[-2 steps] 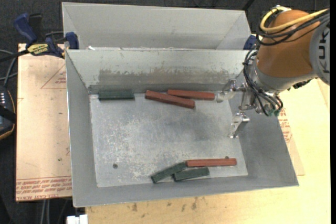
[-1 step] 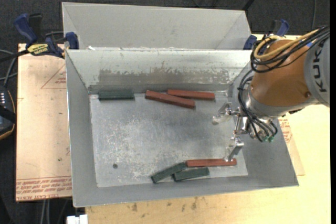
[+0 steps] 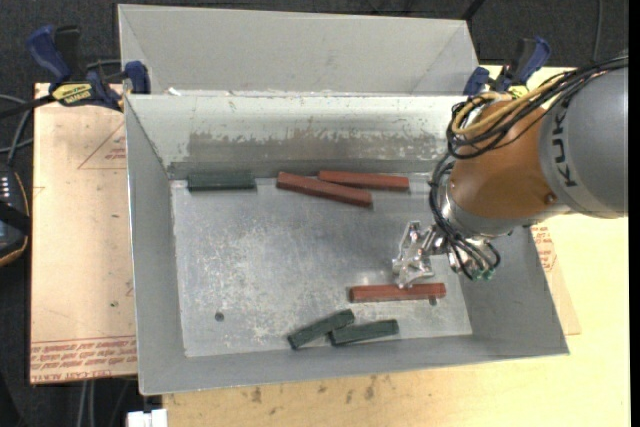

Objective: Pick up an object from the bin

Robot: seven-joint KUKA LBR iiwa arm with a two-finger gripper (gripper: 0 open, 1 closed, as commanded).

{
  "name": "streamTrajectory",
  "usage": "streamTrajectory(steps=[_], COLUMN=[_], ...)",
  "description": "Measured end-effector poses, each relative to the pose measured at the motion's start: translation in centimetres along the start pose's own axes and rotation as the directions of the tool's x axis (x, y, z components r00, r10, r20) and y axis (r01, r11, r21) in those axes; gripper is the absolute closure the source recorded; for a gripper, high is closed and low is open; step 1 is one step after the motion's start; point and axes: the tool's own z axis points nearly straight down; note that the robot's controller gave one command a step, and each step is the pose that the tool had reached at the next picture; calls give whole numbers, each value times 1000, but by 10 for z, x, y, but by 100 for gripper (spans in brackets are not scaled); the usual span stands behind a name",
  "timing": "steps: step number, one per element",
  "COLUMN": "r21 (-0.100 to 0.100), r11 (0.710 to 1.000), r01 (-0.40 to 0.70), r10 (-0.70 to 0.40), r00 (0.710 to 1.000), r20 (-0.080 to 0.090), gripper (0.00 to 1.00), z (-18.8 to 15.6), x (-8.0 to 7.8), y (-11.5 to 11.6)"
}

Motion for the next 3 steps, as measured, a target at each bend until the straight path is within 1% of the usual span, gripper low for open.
streamTrajectory(steps=[1,2,3], r21=[-1,-1,2], r11=[1000,1000,1000], r01=[1,1,-20], r10=[-1,-1,20], r00=[1000,1000,1000], r20=[-6,-6,13], gripper=[0,0,0], z=[2,2,5], x=[2,2,27], y=[1,1,11])
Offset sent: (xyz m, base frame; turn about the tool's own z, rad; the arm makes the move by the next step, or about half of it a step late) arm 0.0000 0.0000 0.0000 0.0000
